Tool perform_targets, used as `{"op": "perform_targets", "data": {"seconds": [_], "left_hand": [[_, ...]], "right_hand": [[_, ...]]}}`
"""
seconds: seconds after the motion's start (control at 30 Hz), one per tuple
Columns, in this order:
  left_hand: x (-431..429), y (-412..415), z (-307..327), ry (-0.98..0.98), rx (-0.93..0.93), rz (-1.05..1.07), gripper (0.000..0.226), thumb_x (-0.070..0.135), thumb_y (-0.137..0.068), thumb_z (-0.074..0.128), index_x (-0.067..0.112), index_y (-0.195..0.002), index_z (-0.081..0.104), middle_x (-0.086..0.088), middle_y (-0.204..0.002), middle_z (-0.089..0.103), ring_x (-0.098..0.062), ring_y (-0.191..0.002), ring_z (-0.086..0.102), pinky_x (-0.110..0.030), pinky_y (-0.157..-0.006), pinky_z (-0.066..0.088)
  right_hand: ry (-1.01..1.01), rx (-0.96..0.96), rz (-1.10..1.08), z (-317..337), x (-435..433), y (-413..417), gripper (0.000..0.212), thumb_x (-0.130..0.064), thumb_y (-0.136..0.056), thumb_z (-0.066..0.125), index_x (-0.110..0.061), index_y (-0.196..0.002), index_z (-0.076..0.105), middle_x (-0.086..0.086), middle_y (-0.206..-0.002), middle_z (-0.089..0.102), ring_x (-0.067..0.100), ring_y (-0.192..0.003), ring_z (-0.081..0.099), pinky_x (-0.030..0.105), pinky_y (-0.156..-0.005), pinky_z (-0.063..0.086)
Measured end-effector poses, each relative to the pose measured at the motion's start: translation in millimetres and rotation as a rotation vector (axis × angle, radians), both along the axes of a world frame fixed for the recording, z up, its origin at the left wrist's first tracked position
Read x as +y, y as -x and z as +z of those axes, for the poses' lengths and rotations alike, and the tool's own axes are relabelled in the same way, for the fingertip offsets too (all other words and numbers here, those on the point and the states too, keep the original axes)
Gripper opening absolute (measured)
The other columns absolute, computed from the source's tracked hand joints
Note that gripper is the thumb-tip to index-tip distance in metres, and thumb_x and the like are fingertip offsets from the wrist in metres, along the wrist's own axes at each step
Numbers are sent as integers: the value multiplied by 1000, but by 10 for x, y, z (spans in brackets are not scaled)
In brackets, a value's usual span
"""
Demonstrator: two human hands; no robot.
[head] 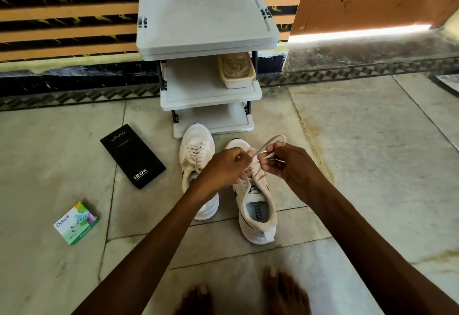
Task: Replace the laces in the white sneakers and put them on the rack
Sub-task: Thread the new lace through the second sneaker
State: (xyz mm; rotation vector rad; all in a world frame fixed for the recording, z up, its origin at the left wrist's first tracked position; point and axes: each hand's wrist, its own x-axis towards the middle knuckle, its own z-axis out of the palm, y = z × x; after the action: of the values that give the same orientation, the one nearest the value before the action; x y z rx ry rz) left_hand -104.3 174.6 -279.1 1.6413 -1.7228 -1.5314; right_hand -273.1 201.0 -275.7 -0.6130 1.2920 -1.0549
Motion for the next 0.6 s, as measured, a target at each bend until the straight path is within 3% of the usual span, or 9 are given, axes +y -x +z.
{"op": "perform_targets", "data": {"seconds": [0.17,0.33,0.43,0.53,0.6], "left_hand": [[26,-12,-67,126,12,55,14,21,-97,58,14,-91,69,3,-72,68,-5,-60,64,-23,-65,54],[-12,-32,-30,-41,204,189,20,21,-100,53,9,-100,69,-7,-85,69,-13,-69,65,-19,-60,52],[23,-43,-34,-80,244,191,8,9,-94,62,4,-98,67,-11,-83,68,-14,-66,65,-18,-57,53],[28,-47,-89,52,200,190,6,4,-90,66,9,-92,69,-9,-79,69,-13,-64,66,-21,-65,56],[9,-44,-105,154,140,200,8,4,-89,67,11,-91,71,-7,-77,70,-8,-60,66,-18,-64,55]], "right_hand": [[-80,-126,-109,-24,-48,-14,32,-15,-106,34,-1,-93,60,16,-85,71,17,-68,70,24,-64,58],[-122,-225,-172,-72,-62,-21,33,-11,-106,34,1,-89,60,19,-85,70,20,-71,70,25,-64,59],[-138,-270,-197,-105,-70,-28,32,-10,-105,34,3,-91,60,20,-86,69,23,-74,70,26,-65,59],[-167,-267,-212,-113,-81,-8,31,-9,-105,35,5,-95,60,22,-90,68,24,-76,69,26,-66,60],[-210,-151,-176,-122,-82,6,30,-16,-105,41,6,-103,61,21,-94,67,23,-76,69,28,-69,60]]}}
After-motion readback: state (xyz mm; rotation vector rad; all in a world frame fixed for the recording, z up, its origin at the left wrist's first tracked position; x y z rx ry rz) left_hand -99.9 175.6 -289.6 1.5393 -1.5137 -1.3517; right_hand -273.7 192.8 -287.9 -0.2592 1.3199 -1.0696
